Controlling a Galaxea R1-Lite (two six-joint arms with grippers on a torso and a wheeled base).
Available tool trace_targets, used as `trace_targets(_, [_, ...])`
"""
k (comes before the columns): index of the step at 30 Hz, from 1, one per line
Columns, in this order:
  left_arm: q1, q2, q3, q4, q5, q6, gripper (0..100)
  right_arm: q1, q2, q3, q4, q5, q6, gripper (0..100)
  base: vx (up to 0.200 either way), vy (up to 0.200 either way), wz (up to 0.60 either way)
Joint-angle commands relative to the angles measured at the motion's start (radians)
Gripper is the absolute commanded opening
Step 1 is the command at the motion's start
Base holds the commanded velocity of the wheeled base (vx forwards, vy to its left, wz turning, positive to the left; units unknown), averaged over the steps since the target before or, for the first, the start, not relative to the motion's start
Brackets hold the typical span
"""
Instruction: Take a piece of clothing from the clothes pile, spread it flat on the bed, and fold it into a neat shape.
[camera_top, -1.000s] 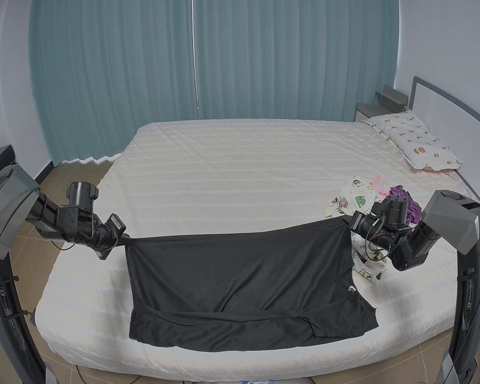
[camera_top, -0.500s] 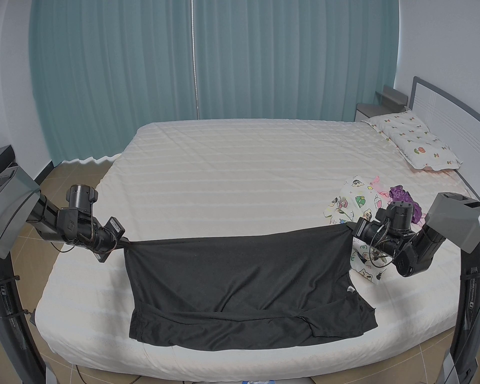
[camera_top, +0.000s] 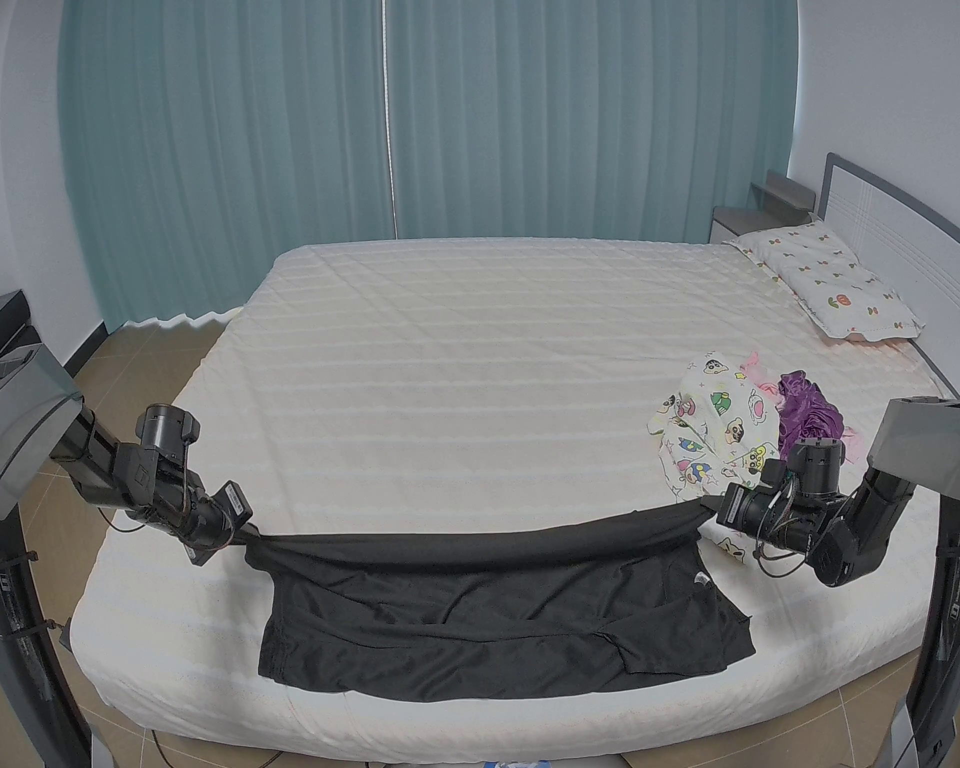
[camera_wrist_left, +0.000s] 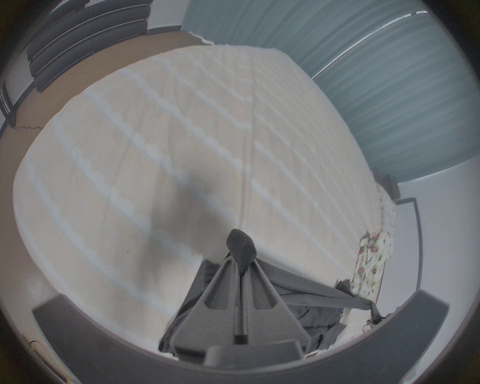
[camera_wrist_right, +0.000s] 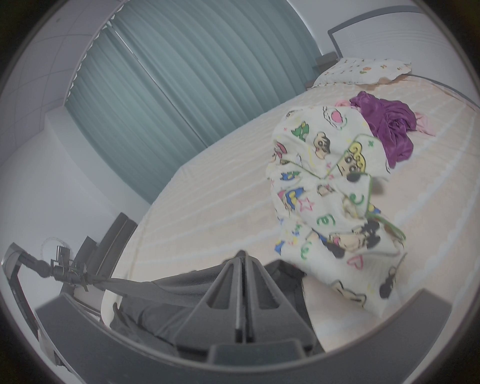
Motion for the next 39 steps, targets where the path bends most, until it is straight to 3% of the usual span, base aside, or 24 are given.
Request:
trace_targets(1, [-0.003,0.005,0.009,0.080,0.006,0.066,0,-0.004,0.035,0.079,0.000,0.009,-0.047,0,0.000,0.000,0.00])
trace_targets(10, [-0.020,0.038,0.010,0.126,0.061,0.077,0,0.005,0.098,0.138,-0.002,0.008,-0.144,0,0.000,0.000,0.00])
trace_targets(21, [-0.049,0.051,0.010,0.155,0.105,0.077,0,0.010,0.127,0.142,-0.002,-0.003,-0.151,0,0.000,0.000,0.00])
trace_targets(22, [-0.057,0.053,0.009,0.161,0.116,0.077,0,0.010,0.129,0.142,-0.002,-0.003,-0.151,100,0.000,0.000,0.00])
trace_targets(23, [-0.057,0.053,0.009,0.161,0.116,0.077,0,0.010,0.129,0.142,-0.002,-0.003,-0.151,100,0.000,0.000,0.00])
trace_targets(24, [-0.066,0.056,0.001,0.170,0.133,0.073,100,0.012,0.130,0.138,-0.002,-0.005,-0.150,100,0.000,0.000,0.00])
trace_targets(33, [-0.058,0.042,0.007,0.172,0.119,0.060,100,-0.019,0.026,0.141,-0.018,0.004,-0.108,100,0.000,0.000,0.00])
trace_targets(36, [-0.017,-0.004,0.015,0.172,0.048,0.032,100,-0.021,-0.037,0.124,-0.011,0.004,-0.039,100,0.000,0.000,0.00])
trace_targets(39, [0.035,-0.064,0.033,0.172,-0.083,-0.003,100,-0.001,-0.069,0.099,-0.011,0.006,0.022,100,0.000,0.000,0.00])
